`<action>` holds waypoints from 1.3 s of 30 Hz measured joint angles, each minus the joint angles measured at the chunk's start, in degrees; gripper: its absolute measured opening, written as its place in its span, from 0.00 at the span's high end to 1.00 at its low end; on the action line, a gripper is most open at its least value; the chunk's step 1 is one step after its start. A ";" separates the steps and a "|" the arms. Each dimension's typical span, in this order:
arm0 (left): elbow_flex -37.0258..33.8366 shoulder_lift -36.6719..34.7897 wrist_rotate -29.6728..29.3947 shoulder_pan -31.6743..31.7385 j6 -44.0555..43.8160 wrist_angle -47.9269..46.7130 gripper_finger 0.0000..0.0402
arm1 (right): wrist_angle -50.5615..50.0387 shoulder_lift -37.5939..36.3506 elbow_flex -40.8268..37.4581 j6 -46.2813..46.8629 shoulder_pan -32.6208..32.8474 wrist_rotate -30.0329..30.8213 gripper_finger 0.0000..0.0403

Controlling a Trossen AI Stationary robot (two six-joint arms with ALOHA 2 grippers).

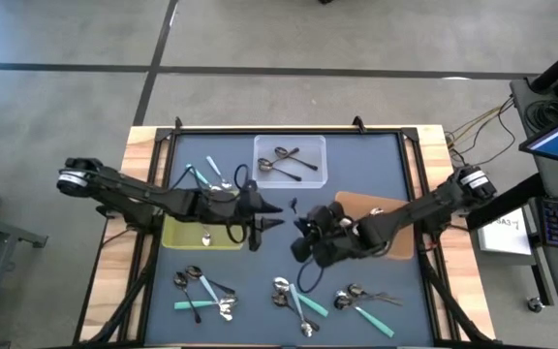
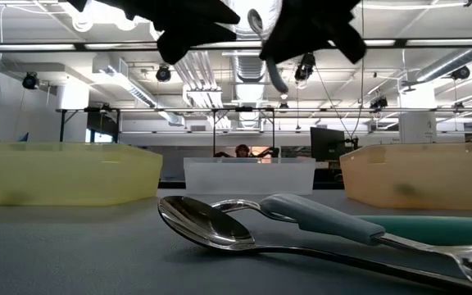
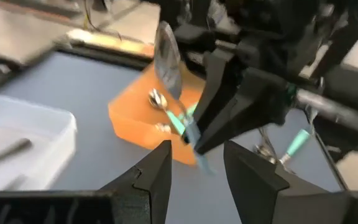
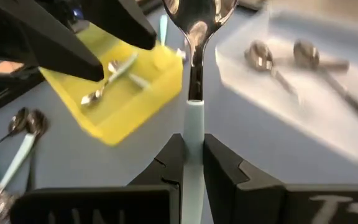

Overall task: Sort silverware by color (type)
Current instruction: Put the blue spoon into the yellow bin

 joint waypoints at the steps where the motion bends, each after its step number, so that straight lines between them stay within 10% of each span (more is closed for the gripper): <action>1: 0.00 -0.37 -0.16 0.14 0.74 0.05 0.68 | 1.45 0.00 0.07 -2.64 -0.55 0.40 0.94; 24: 0.02 -1.23 1.95 6.84 -1.72 4.88 0.69 | 15.20 0.04 0.05 -27.35 -4.87 -0.31 0.94; 32: 0.02 -1.23 4.03 6.82 -3.75 5.48 0.96 | 15.22 0.04 0.05 -29.25 -4.84 -0.18 0.91; 39: 0.07 -1.24 3.99 6.84 -8.40 5.49 0.99 | 14.51 -0.79 0.03 -27.67 -4.80 -0.63 0.89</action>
